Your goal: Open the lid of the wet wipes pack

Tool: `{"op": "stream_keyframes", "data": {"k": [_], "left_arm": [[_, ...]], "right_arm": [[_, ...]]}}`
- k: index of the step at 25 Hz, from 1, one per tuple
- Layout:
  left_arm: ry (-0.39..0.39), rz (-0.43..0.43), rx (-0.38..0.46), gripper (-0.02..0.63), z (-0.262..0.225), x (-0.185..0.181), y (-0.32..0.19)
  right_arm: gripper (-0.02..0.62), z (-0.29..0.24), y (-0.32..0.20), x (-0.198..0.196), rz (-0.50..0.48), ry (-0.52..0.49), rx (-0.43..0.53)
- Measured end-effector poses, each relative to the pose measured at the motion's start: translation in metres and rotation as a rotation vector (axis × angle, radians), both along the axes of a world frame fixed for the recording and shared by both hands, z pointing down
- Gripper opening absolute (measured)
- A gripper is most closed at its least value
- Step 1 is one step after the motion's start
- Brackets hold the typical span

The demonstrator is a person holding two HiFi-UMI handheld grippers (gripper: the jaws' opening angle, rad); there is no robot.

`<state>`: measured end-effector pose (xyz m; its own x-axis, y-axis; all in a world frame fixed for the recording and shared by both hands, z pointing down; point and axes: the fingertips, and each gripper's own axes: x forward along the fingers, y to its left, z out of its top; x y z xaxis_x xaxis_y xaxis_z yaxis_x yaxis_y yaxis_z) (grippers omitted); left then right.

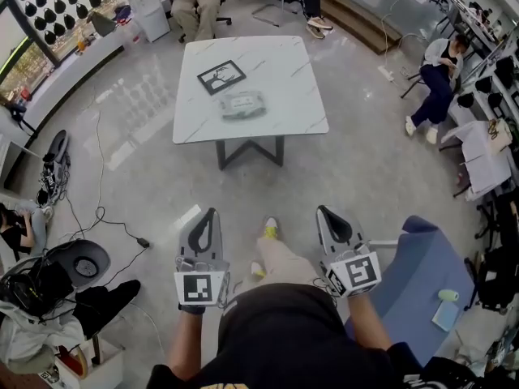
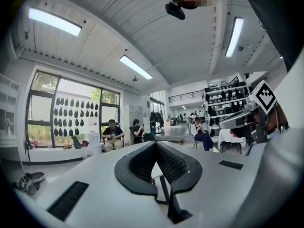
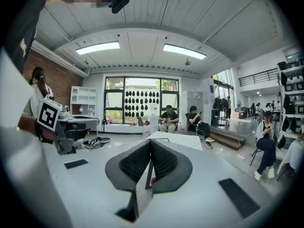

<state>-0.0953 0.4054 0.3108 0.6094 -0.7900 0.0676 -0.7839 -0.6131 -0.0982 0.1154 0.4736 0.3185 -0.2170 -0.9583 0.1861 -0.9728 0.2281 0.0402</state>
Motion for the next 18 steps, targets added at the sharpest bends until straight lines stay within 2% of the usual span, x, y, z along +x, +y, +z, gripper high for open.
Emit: {"op": "stream_keyframes", "data": {"k": [10,18], "left_arm": [[-0.025,-0.031,-0.018,0.015,0.001,0.009,-0.092],[-0.063,-0.074,-0.004,0.015,-0.019,0.036,-0.172]], "right_arm": [[0.002,0.003,-0.108,0.012,-0.025,0.032,0.006],[0.002,0.005,-0.203,0.041,-0.063,-0.008,0.008]]}}
